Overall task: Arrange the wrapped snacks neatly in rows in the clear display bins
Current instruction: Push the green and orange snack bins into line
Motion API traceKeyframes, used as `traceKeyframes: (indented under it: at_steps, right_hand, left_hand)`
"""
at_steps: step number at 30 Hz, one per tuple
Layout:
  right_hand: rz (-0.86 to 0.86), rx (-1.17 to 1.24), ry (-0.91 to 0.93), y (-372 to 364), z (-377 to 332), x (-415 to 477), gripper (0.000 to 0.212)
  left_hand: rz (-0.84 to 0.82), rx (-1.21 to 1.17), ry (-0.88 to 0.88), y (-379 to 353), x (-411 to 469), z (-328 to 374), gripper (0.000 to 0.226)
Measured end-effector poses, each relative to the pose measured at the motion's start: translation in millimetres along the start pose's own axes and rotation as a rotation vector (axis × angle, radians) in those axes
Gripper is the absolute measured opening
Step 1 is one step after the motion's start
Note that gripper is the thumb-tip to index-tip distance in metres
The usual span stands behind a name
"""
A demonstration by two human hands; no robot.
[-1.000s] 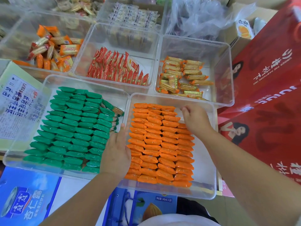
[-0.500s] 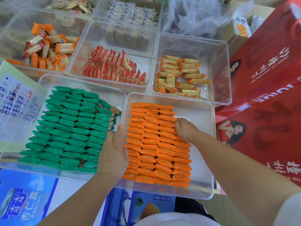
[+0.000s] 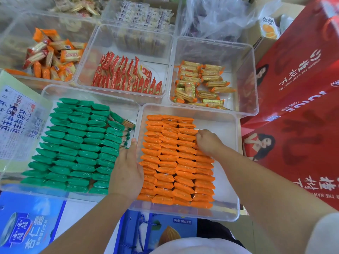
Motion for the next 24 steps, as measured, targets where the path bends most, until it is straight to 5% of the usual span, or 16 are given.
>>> traceKeyframes:
  at_steps: [7,12,18,24]
  right_hand:
    - [0.139,0.292,-0.001,28,-14,1,0.041]
    - [-0.029,-0.066,0.03,13,-23,-4,0.052]
    - [-0.025,-0.103,0.023,7,-35,-13,0.051]
    - [-0.142,0.232,-0.023,22,-19,-13,0.065]
  left_hand:
    - [0.006,0.016,-0.006,-1,1,0,0.072]
    - [0.012,0.025,-0.009,-1,0,0,0.074]
    - [0.008,0.038,-0.022,-1,0,0,0.076]
    - [0.005,0.036,-0.01,-1,0,0,0.073]
Point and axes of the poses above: each hand's wrist, its own x-axis towards the middle knuckle, its own y-axis out of the back of the hand, z = x × y, the point moved 3 cm from there along x, towards the middle knuckle, and after that the axes turned 13 degrees about -y, right-handed, at the moved point
